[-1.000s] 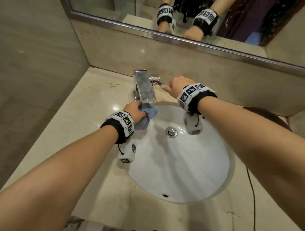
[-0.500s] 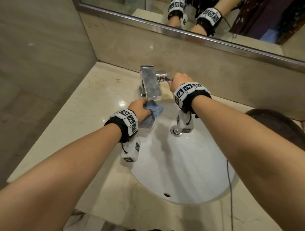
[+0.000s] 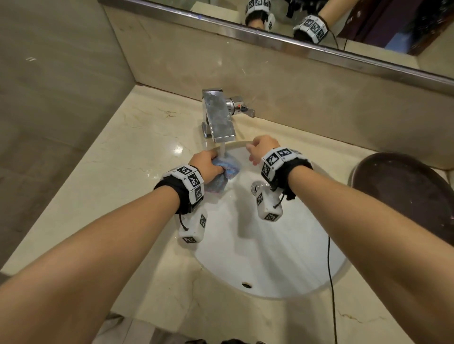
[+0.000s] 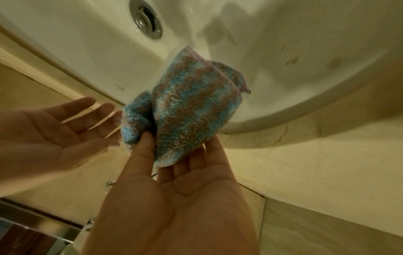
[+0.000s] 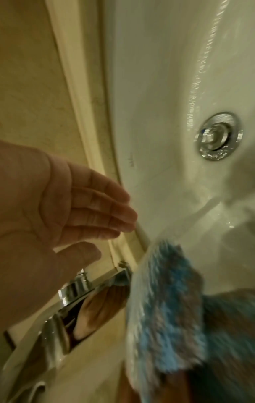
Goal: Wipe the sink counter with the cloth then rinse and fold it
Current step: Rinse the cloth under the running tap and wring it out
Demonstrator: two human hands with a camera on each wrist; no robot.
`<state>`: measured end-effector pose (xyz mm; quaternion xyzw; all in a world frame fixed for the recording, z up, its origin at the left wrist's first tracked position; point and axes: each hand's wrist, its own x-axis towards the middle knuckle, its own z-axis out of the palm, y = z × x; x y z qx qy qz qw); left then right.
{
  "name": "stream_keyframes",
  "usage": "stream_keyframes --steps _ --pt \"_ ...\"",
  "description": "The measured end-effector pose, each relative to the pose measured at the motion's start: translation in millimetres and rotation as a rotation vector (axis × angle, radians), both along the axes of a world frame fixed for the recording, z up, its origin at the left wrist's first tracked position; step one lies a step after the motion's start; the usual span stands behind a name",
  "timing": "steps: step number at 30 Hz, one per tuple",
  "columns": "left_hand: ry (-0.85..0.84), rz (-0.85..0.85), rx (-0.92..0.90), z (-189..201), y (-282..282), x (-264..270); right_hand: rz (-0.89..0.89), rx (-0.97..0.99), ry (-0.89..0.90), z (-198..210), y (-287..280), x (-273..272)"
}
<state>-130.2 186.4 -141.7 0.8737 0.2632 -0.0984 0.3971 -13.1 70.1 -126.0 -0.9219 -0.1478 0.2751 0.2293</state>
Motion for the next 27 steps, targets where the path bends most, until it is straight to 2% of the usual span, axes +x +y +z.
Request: stream_keyframes --steps 4,7,15,22,27 --pt "0.006 -0.015 -0.015 -7.3 -0.5 1.3 0.115 0.098 0.151 -18.7 -1.2 -18.4" --pt "-0.029 -0.017 -0.069 -11.4 1.5 3.4 0.122 0.127 0.204 -22.3 4.7 -24.6" --pt "0.039 -0.042 -0.075 -22.0 9.7 6.4 0.016 0.14 0.214 -31.3 5.2 -14.0" --pt "0.076 -0.098 -0.066 -18.6 10.7 7.9 0.077 0.082 0.157 -29.6 -0.6 -4.8" --pt "0.114 -0.092 0.06 -11.3 12.7 11.8 0.2 0.017 0.13 -24.9 -6.5 -4.0"
